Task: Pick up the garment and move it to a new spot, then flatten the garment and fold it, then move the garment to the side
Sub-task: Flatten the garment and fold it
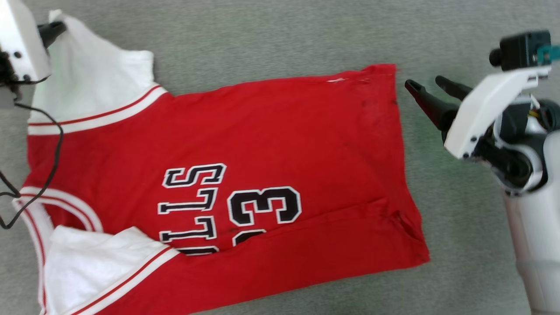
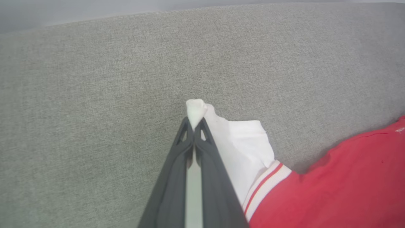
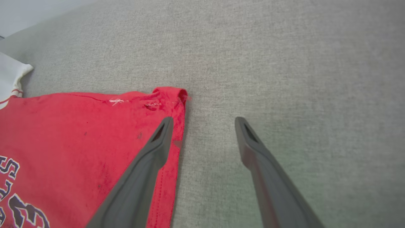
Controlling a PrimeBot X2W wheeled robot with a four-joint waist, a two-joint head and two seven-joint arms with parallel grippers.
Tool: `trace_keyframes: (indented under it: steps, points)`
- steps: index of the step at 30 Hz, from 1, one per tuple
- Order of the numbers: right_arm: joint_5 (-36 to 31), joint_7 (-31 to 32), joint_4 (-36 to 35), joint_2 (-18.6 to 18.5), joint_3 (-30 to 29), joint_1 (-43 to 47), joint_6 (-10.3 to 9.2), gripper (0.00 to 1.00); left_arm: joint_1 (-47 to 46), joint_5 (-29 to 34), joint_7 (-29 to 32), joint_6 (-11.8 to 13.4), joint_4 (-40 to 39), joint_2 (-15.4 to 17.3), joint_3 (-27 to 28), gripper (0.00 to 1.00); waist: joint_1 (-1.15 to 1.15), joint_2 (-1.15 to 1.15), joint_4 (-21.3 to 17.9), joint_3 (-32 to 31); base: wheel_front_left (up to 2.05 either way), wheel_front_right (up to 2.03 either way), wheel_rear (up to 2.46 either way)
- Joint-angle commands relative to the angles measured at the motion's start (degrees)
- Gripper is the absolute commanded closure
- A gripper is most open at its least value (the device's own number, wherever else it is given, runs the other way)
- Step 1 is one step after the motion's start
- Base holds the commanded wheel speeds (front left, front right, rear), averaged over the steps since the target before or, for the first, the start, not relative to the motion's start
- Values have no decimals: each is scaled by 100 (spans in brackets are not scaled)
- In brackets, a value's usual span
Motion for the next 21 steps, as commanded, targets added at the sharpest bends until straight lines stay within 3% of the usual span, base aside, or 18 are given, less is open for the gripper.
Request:
trace_keyframes:
  steps: [1,11,12,13,14,15,21]
  points:
    - [0,326,234,-45,32,-288,-3,0,-130,49,-69,-68,-63,-84,-68,100,0,0,200,-6,0,0,0]
    - [-202,1510,1622,68,312,-1130,-3,0,-385,175,-197,-254,-163,-200,-314,100,0,0,516,195,0,0,0]
    - [-222,1646,1747,108,349,-1149,-3,56,-398,174,-198,-267,-163,-205,-326,100,0,0,530,205,0,0,0]
    - [-248,1714,1826,137,398,-1178,-3,71,-407,175,-207,-279,-161,-216,-342,100,0,0,546,213,0,0,0]
    - [-248,1714,1826,137,398,-1178,-3,71,-407,175,-207,-279,-161,-216,-342,100,0,0,546,213,0,0,0]
    - [-270,1771,1891,155,426,-1209,-2,100,-408,172,-211,-286,-154,-221,-356,100,0,0,559,220,0,0,0]
    - [-253,1606,1826,91,512,-1547,-1,100,-237,89,-415,-319,-24,-236,-332,100,0,0,632,97,0,0,0]
